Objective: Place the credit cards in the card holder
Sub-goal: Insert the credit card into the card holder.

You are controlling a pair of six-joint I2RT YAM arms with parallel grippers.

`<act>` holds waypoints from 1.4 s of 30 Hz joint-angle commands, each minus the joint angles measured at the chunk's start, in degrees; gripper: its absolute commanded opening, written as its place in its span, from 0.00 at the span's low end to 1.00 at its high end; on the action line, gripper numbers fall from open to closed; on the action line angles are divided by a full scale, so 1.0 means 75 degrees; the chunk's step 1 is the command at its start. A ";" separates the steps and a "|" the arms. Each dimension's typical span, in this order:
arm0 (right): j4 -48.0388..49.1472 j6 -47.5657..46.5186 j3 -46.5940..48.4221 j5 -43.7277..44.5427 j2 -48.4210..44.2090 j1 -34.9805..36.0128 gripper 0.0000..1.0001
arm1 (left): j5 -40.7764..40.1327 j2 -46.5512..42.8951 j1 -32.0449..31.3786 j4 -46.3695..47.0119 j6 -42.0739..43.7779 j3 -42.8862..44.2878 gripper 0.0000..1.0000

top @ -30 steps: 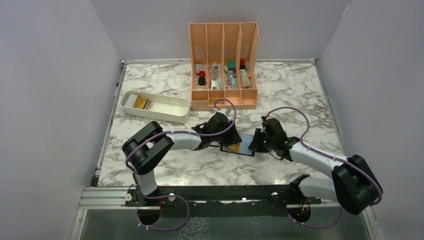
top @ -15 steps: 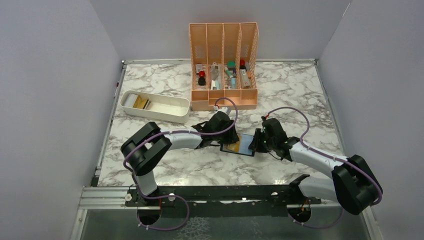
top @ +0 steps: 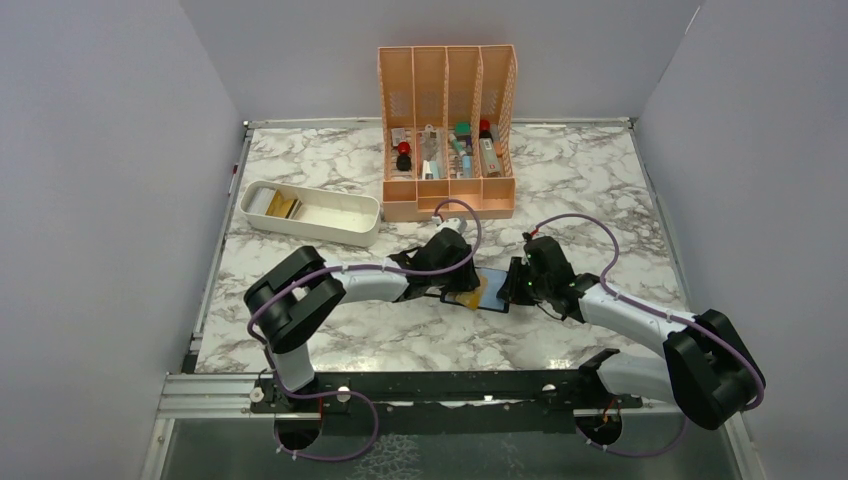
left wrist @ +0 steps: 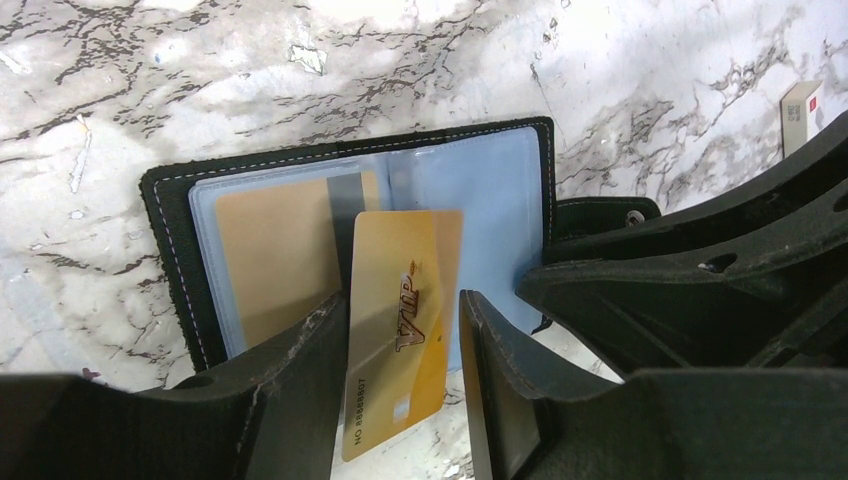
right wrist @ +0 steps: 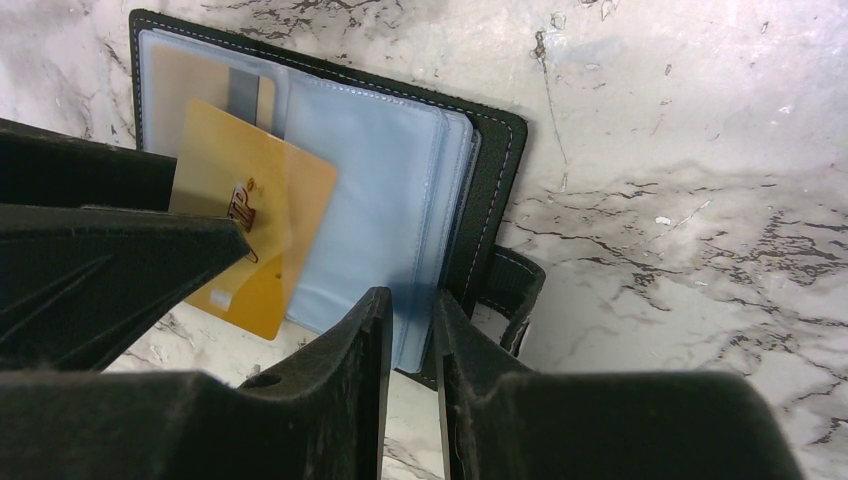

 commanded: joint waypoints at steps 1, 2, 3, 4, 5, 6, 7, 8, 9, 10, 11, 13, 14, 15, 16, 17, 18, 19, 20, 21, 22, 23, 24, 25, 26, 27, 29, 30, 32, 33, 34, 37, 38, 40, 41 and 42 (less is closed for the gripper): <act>-0.0177 0.0114 -0.0034 -0.0296 -0.0026 0.0017 0.27 | -0.0258 0.0214 -0.0060 0.0088 -0.0202 -0.0107 0.36; -0.0199 0.0108 -0.0025 -0.0287 -0.0048 0.0017 0.27 | -0.0275 0.0249 -0.0049 0.0081 -0.0192 -0.0075 0.31; -0.0232 0.0090 -0.0018 -0.0292 -0.0077 0.0017 0.27 | -0.0313 0.0297 -0.0048 0.0012 -0.0160 -0.0011 0.26; -0.0258 0.0085 -0.0016 -0.0272 -0.0111 0.0017 0.27 | -0.0329 0.0329 -0.0042 -0.0065 -0.0122 0.0048 0.23; -0.0282 0.0084 -0.0030 -0.0263 -0.0146 0.0017 0.27 | -0.0349 0.0354 -0.0043 -0.0127 -0.0089 0.0094 0.19; -0.0300 0.0084 -0.0036 -0.0252 -0.0187 0.0017 0.27 | -0.0386 0.0354 -0.0031 -0.0156 -0.0065 0.0104 0.16; -0.0302 0.0084 -0.0049 -0.0253 -0.0223 0.0017 0.27 | -0.0418 0.0342 -0.0014 -0.0181 -0.0050 0.0105 0.13; -0.0297 0.0084 -0.0067 -0.0258 -0.0236 0.0017 0.27 | -0.0441 0.0330 0.0016 -0.0215 -0.0044 0.0111 0.10; -0.0291 0.0084 -0.0079 -0.0257 -0.0244 0.0017 0.27 | -0.0451 0.0301 0.0049 -0.0244 -0.0033 0.0090 0.08; -0.0275 0.0084 -0.0086 -0.0270 -0.0243 0.0017 0.27 | -0.0472 0.0268 0.0084 -0.0254 -0.0037 0.0073 0.06; -0.0268 0.0084 -0.0092 -0.0285 -0.0235 0.0017 0.27 | -0.0483 0.0233 0.0141 -0.0236 -0.0057 0.0025 0.05; -0.0236 0.0084 -0.0104 -0.0297 -0.0210 0.0017 0.27 | -0.0484 0.0150 0.0235 -0.0136 -0.0142 -0.0073 0.02; -0.0208 0.0084 -0.0109 -0.0319 -0.0197 0.0017 0.27 | -0.0477 0.0116 0.0261 -0.0059 -0.0199 -0.0131 0.00; -0.0198 0.0084 -0.0115 -0.0329 -0.0185 0.0017 0.27 | -0.0476 0.0090 0.0276 0.0039 -0.0241 -0.0175 0.00; -0.0187 0.0084 -0.0120 -0.0341 -0.0176 0.0017 0.27 | -0.0495 0.0092 0.0278 0.0102 -0.0284 -0.0203 0.00; -0.0180 0.0084 -0.0124 -0.0353 -0.0172 0.0017 0.27 | -0.0521 0.0096 0.0280 0.0182 -0.0340 -0.0229 0.00; -0.0176 0.0084 -0.0121 -0.0364 -0.0170 0.0017 0.27 | -0.0529 0.0118 0.0289 0.0284 -0.0407 -0.0260 0.00; -0.0165 0.0084 -0.0121 -0.0367 -0.0170 0.0017 0.27 | -0.0515 0.0135 0.0297 0.0407 -0.0507 -0.0304 0.00; -0.0164 0.0084 -0.0133 -0.0367 -0.0170 0.0017 0.27 | -0.0497 0.0164 0.0297 0.0567 -0.0608 -0.0366 0.00; -0.0152 0.0084 -0.0134 -0.0381 -0.0170 0.0017 0.27 | -0.0491 0.0182 0.0300 0.0743 -0.0727 -0.0441 0.00; -0.0149 0.0082 -0.0133 -0.0385 -0.0171 0.0017 0.27 | -0.0463 0.0205 0.0303 0.0905 -0.0859 -0.0537 0.00; -0.0150 0.0084 -0.0136 -0.0390 -0.0170 0.0017 0.27 | -0.0423 0.0237 0.0295 0.1087 -0.0994 -0.0631 0.00; -0.0144 0.0084 -0.0133 -0.0385 -0.0170 0.0017 0.27 | -0.0408 0.0260 0.0294 0.1321 -0.1183 -0.0747 0.00; -0.0130 0.0075 -0.0145 -0.0380 -0.0161 0.0017 0.27 | -0.0430 0.0260 0.0285 0.1436 -0.1312 -0.0871 0.00; -0.0111 0.0072 -0.0164 -0.0371 -0.0151 0.0017 0.27 | -0.0478 0.0226 0.0290 0.1554 -0.1408 -0.0982 0.00; -0.0098 0.0075 -0.0173 -0.0374 -0.0131 0.0017 0.27 | -0.0582 0.0162 0.0278 0.1654 -0.1500 -0.1094 0.00; -0.0064 0.0082 -0.0208 -0.0396 -0.0087 0.0017 0.27 | -0.0835 0.0006 0.0244 0.1869 -0.1633 -0.1307 0.00; -0.0032 0.0089 -0.0229 -0.0411 -0.0077 0.0017 0.27 | -0.0920 -0.0035 0.0235 0.1951 -0.1662 -0.1348 0.00; 0.0037 0.0113 -0.0274 -0.0465 -0.0054 0.0019 0.27 | -0.1109 -0.0061 0.0160 0.2032 -0.1722 -0.1368 0.00; 0.0064 0.0126 -0.0273 -0.0481 -0.0034 0.0017 0.27 | -0.1241 -0.0058 0.0111 0.2080 -0.1754 -0.1387 0.00; 0.0072 0.0136 -0.0265 -0.0493 -0.0030 0.0017 0.27 | -0.1372 -0.0058 0.0048 0.2196 -0.1804 -0.1435 0.00; 0.0075 0.0151 -0.0240 -0.0548 -0.0029 0.0017 0.27 | -0.1571 -0.0024 -0.0068 0.2750 -0.1899 -0.1640 0.00; 0.0073 0.0154 -0.0233 -0.0560 -0.0029 0.0017 0.27 | -0.1577 0.0044 -0.0071 0.2776 -0.1872 -0.1613 0.00; 0.0061 0.0143 -0.0216 -0.0577 -0.0028 0.0017 0.27 | -0.1660 0.0123 -0.0096 0.2808 -0.1912 -0.1588 0.00; 0.0052 0.0142 -0.0209 -0.0578 -0.0029 0.0017 0.27 | -0.1730 0.0146 -0.0132 0.2876 -0.1919 -0.1597 0.00; 0.0035 0.0134 -0.0204 -0.0578 -0.0014 0.0017 0.27 | -0.1831 0.0155 -0.0183 0.2905 -0.1919 -0.1603 0.00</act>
